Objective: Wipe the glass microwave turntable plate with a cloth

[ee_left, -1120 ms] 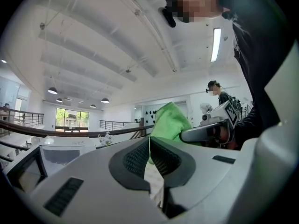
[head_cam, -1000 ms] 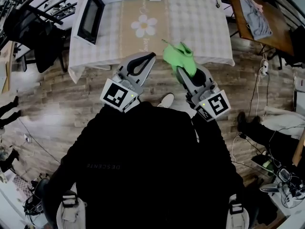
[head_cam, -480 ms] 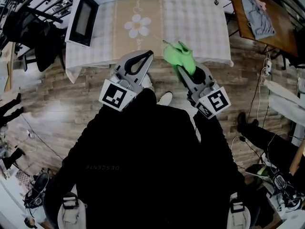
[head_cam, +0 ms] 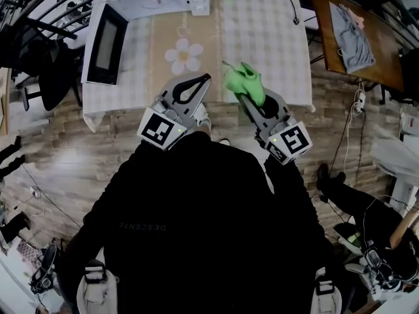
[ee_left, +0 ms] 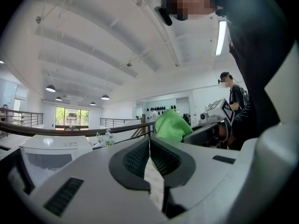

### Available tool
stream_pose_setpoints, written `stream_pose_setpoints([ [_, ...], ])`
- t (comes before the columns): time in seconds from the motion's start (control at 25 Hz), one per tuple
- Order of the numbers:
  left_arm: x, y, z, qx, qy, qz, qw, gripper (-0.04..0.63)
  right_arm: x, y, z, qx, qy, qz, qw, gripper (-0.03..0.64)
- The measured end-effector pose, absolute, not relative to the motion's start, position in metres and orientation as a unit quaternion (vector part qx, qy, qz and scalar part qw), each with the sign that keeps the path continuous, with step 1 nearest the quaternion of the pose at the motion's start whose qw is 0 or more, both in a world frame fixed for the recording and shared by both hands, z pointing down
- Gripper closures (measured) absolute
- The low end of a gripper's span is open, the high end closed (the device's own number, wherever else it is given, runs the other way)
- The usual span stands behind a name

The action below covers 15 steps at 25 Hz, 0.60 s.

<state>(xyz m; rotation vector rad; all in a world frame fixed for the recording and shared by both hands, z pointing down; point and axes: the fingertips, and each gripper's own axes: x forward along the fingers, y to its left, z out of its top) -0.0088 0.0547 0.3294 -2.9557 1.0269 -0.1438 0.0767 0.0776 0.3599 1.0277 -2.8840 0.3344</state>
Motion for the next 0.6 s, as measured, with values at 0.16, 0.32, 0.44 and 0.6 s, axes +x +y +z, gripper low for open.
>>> stream_pose_setpoints([
  [0.16,-0.015,0.009,0.33,-0.945,0.324,-0.042,-0.001,0.574,0.072,0.026,0.376,0.35,-0.927,0.116,0.063,0.531],
  [0.32,-0.034,-0.037,0.335,-0.946,0.321,-0.036,-0.018,0.574,0.055,-0.021,0.393,0.353,-0.923,0.128,0.09,0.526],
  [0.44,-0.043,-0.059,0.337,-0.951,0.307,-0.025,-0.03,0.574,0.047,-0.044,0.408,0.352,-0.919,0.129,0.122,0.523],
  [0.6,-0.057,-0.082,0.346,-0.951,0.307,-0.023,-0.039,0.574,0.034,-0.062,0.424,0.347,-0.915,0.129,0.159,0.523],
])
